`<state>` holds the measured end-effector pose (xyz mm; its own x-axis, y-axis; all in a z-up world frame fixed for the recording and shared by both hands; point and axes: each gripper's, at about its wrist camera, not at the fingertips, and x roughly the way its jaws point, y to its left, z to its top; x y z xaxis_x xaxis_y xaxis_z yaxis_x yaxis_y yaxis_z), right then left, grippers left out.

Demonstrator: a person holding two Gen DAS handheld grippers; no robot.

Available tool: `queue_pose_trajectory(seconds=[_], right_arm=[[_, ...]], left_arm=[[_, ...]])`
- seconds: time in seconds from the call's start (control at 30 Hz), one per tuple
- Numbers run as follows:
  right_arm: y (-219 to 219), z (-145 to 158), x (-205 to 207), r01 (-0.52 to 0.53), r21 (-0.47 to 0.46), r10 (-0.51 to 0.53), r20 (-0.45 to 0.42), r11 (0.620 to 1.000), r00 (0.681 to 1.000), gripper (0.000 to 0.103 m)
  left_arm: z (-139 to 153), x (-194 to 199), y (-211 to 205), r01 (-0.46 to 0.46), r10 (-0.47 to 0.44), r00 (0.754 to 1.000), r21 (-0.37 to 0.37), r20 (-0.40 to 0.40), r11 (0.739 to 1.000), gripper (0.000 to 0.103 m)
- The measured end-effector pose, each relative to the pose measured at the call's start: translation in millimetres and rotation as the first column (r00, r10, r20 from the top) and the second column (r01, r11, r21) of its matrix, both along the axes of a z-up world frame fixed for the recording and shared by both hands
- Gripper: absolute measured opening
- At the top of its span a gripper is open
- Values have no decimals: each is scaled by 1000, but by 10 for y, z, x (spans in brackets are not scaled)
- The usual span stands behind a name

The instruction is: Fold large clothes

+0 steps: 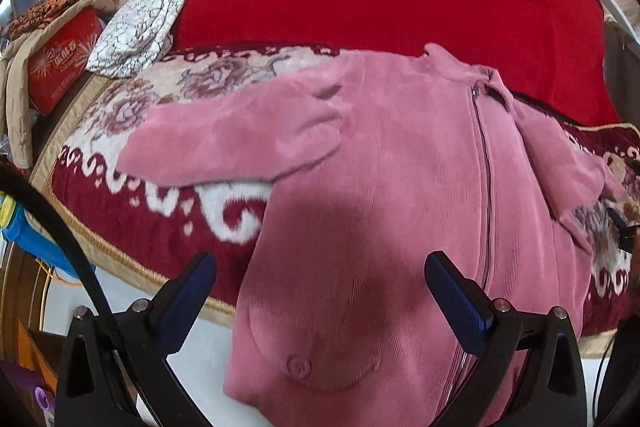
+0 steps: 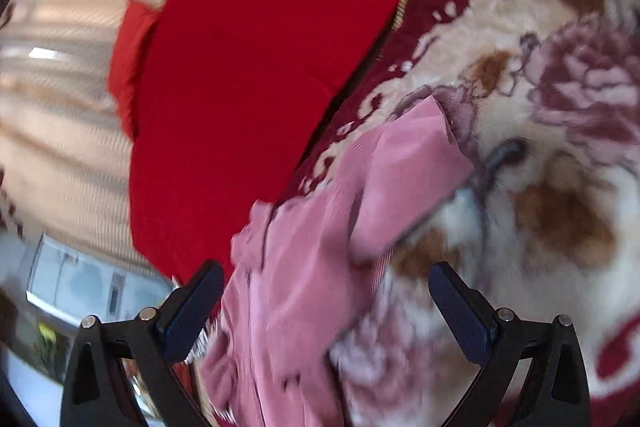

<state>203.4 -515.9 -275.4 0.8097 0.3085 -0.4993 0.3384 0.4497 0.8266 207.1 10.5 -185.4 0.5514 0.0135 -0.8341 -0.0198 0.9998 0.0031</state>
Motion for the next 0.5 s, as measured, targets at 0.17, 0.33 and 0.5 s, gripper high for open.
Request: queue_pose_trajectory(seconds=[0.17, 0.33, 0.5], right_arm=[[-161, -260, 388, 81, 101, -80, -17, 992, 997, 89], [-184, -295, 675, 84, 63, -81, -49, 994, 996, 29], [183, 184, 743, 7, -114, -3, 36, 993, 999, 26]], left_arm=[[70, 130, -21, 16, -17, 999, 27, 47, 1000, 103], [42, 194, 37, 14, -16, 998, 42, 59, 999, 103], [16, 205, 199, -10, 10, 998, 13, 63, 1000, 103]])
